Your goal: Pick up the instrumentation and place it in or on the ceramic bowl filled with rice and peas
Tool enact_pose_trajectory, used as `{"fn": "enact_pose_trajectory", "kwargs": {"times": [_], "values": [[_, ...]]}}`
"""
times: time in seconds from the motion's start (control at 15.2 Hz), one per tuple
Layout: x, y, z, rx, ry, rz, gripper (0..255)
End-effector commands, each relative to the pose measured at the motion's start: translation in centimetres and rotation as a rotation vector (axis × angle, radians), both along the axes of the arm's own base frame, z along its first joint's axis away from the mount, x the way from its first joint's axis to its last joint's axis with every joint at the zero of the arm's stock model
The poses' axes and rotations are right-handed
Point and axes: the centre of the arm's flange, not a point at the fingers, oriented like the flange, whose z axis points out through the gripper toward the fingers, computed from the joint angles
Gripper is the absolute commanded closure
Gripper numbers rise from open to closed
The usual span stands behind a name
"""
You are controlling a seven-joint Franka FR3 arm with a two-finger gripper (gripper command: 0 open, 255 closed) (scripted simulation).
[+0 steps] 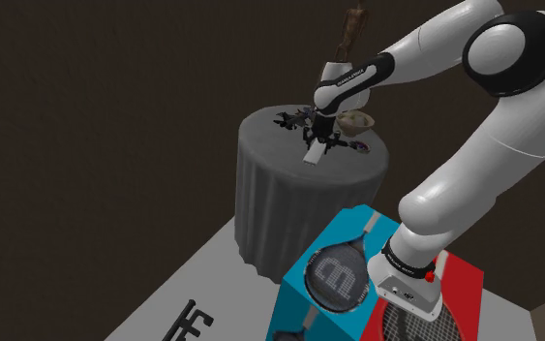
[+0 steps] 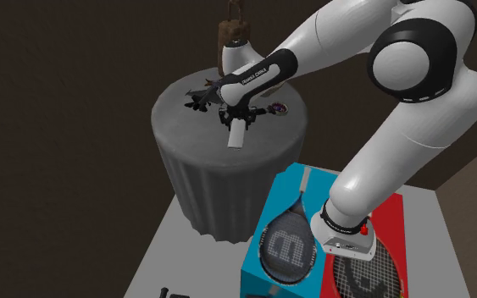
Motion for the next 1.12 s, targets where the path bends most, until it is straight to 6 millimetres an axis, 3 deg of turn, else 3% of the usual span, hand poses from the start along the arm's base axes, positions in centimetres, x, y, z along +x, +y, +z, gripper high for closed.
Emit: {"fn": "enact_pose_trajectory", "kwargs": {"times": [0.0, 1.06], "values": [[-0.1, 0.0, 1.0, 0.000, 0.000, 0.000, 255], [-0.1, 0.0, 9.5, 0.000, 0.000, 0.000, 255]]}}
